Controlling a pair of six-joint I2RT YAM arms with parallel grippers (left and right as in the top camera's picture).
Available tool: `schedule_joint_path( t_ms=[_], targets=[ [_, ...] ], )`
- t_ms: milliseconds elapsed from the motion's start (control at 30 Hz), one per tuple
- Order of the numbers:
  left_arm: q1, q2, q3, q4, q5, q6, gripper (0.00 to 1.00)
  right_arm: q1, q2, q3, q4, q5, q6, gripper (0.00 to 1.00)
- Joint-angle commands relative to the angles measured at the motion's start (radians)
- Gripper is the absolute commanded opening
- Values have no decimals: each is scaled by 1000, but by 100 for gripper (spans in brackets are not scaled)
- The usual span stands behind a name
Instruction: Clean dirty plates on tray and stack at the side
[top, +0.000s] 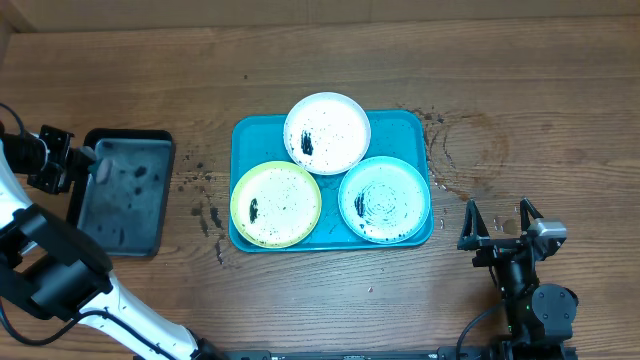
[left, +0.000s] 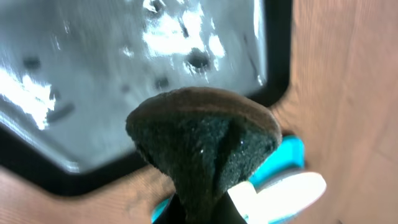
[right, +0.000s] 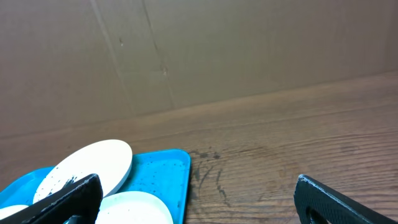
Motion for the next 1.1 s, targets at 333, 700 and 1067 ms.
schedule_joint_path(
  t_ms=[333, 700, 1067],
  targets=[
    [8, -46, 148, -171, -49, 98, 4, 5, -8, -10, 7, 6, -7, 100],
    [-369, -293, 201, -241, -88, 139, 4, 5, -8, -10, 7, 6, -7, 100],
    [-946, -291, -370, 77, -240, 158, 4, 5, -8, -10, 7, 6, -7, 100]
  ],
)
